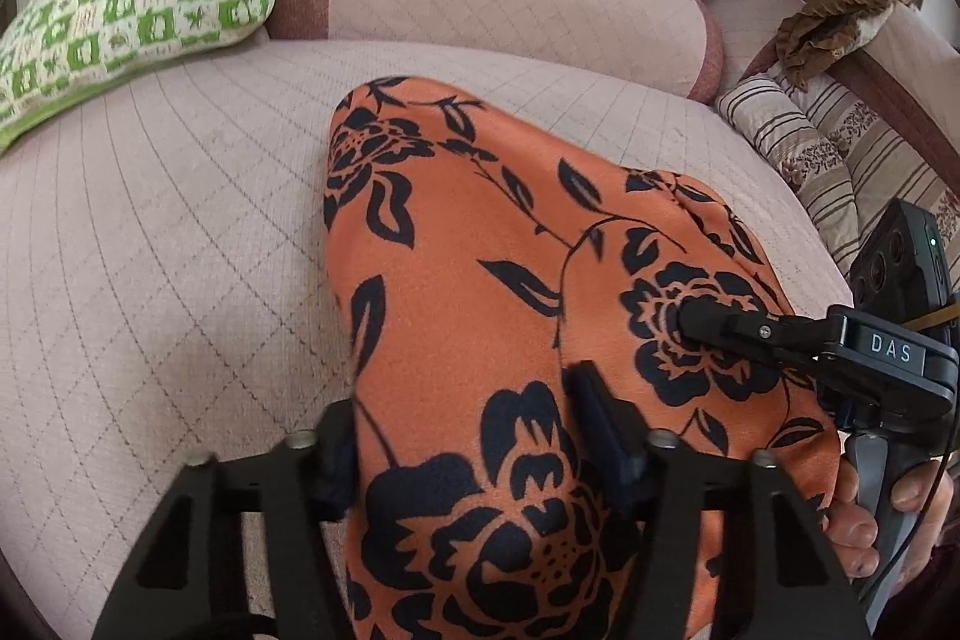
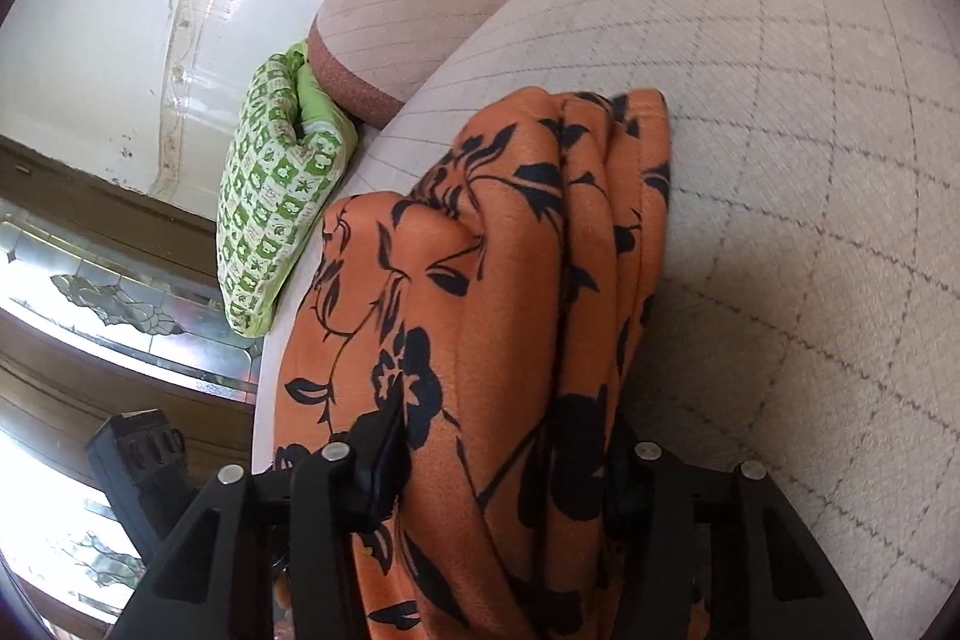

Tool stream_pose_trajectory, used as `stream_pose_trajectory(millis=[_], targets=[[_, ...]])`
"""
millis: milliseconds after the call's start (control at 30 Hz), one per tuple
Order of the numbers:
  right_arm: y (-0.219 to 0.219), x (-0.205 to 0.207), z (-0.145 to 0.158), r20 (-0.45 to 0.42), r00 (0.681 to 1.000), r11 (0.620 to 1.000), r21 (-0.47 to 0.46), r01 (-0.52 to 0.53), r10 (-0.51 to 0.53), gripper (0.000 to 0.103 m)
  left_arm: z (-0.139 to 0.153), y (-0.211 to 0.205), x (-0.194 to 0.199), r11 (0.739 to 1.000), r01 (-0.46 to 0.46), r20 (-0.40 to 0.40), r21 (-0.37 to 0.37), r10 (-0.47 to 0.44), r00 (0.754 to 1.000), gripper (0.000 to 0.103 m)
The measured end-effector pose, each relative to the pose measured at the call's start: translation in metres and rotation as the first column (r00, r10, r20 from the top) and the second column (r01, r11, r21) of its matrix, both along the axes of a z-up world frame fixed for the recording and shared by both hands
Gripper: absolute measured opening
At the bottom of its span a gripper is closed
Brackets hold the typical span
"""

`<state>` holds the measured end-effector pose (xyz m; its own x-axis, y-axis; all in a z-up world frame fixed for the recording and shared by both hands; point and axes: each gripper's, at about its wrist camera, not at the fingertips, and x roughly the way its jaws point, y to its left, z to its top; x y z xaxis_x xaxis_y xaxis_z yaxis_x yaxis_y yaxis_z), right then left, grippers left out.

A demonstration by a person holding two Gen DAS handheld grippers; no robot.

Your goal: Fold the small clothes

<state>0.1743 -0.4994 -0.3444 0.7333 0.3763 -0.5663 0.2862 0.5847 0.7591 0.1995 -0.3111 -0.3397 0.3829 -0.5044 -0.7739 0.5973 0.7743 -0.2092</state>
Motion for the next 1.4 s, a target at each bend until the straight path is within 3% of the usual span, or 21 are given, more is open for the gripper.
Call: stream_pose_trajectory(millis=[300, 767, 1000, 1400], targets=[[0.014, -0.008, 0.022, 0.052, 0.999, 0.997, -0.075, 0.005, -0.002, 0.047, 0.011, 0.008, -0.011, 1.0, -0.006, 0.036, -0.014, 0.007, 0.999, 0.043], [0.076, -0.005, 0.062, 0.147, 0.984, 0.987, -0.142, -0.081, 0.102, 0.045, 0.041, 0.075, -0.023, 0.995, -0.102, 0.117, -0.013, 0.103, 0.988, 0.042], [0.119, -0.01, 0.068, 0.163, 0.976, 0.981, -0.153, -0.121, 0.146, 0.045, 0.048, 0.119, -0.032, 0.987, -0.158, 0.111, -0.028, 0.16, 0.981, 0.042], [0.158, -0.023, 0.067, 0.144, 0.971, 0.973, -0.157, -0.168, 0.191, 0.045, 0.042, 0.153, -0.053, 0.98, -0.198, 0.097, -0.017, 0.199, 0.975, 0.042]])
